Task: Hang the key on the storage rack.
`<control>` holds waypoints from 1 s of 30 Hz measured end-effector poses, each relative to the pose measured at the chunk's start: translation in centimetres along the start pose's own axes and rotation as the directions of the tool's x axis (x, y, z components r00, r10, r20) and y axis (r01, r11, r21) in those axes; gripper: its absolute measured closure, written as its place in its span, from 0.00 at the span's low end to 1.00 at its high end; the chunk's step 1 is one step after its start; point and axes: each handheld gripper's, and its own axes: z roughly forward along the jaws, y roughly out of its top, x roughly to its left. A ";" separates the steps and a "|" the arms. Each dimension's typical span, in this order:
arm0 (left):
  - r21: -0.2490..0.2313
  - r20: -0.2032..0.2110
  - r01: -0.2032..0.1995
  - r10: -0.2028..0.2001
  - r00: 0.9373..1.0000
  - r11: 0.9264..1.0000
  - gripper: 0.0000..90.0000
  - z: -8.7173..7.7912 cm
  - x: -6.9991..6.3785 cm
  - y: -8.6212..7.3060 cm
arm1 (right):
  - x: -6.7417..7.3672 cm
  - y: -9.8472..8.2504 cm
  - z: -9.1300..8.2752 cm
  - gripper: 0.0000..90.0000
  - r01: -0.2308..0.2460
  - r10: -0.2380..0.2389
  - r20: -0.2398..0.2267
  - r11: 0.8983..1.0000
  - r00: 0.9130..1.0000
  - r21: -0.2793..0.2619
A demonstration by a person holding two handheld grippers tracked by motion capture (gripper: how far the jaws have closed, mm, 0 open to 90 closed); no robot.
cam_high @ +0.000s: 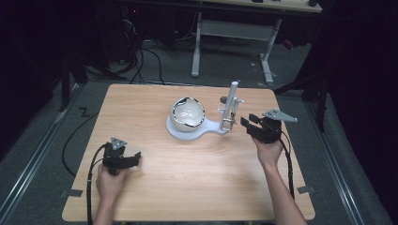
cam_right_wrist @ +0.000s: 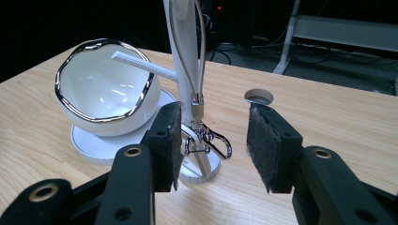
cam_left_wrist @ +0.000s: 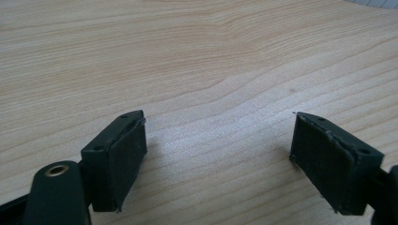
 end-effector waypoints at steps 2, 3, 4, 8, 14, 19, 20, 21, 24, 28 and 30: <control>0.000 0.000 0.000 0.000 1.000 1.000 0.21 0.0 0.0 0.0 | -0.1 -0.1 -0.2 0.62 -0.003 0.003 0.002 1.000 1.000 0.001; 0.000 0.000 0.000 0.000 1.000 1.000 0.21 0.0 0.0 0.0 | -0.2 -0.2 -0.3 0.62 -0.004 0.004 0.003 1.000 1.000 0.001; 0.000 0.000 0.000 0.000 1.000 1.000 0.21 0.0 0.0 0.0 | -0.3 -0.2 -0.4 0.62 -0.006 0.006 0.004 1.000 1.000 -0.001; 0.000 0.000 0.000 0.000 1.000 1.000 0.21 0.0 0.0 0.0 | -0.7 -0.4 -1.0 0.61 -0.012 0.013 0.010 1.000 1.000 -0.005; 0.000 0.000 0.001 -0.001 1.000 1.000 0.21 0.0 0.0 0.0 | -1.0 -0.7 -1.9 0.60 -0.009 0.009 0.023 1.000 1.000 -0.009; -0.001 0.000 0.001 -0.001 1.000 1.000 0.21 0.0 0.0 0.0 | -1.2 -1.1 -2.4 0.60 -0.010 0.010 0.028 1.000 1.000 -0.004; -0.001 0.000 0.001 -0.001 1.000 1.000 0.21 0.0 0.0 0.0 | -1.3 -1.1 -2.5 0.60 -0.012 0.012 0.028 1.000 1.000 -0.005; 0.000 0.000 0.001 -0.001 1.000 1.000 0.21 0.0 0.0 0.0 | -1.3 -1.1 -2.5 0.60 -0.012 0.012 0.028 1.000 1.000 -0.005; 0.000 0.000 0.000 0.000 1.000 1.000 0.21 0.0 0.0 0.0 | -1.6 -1.5 -2.9 0.60 -0.014 0.014 0.038 1.000 0.999 -0.002; 0.000 -0.001 0.001 -0.001 1.000 1.000 0.21 0.0 0.0 0.0 | -1.9 -2.0 -3.2 0.60 -0.025 0.025 0.045 1.000 0.999 -0.001; 0.000 -0.001 0.001 -0.001 1.000 1.000 0.21 0.0 0.0 0.0 | -2.1 -2.2 -3.3 0.60 -0.031 0.031 0.049 1.000 0.998 0.001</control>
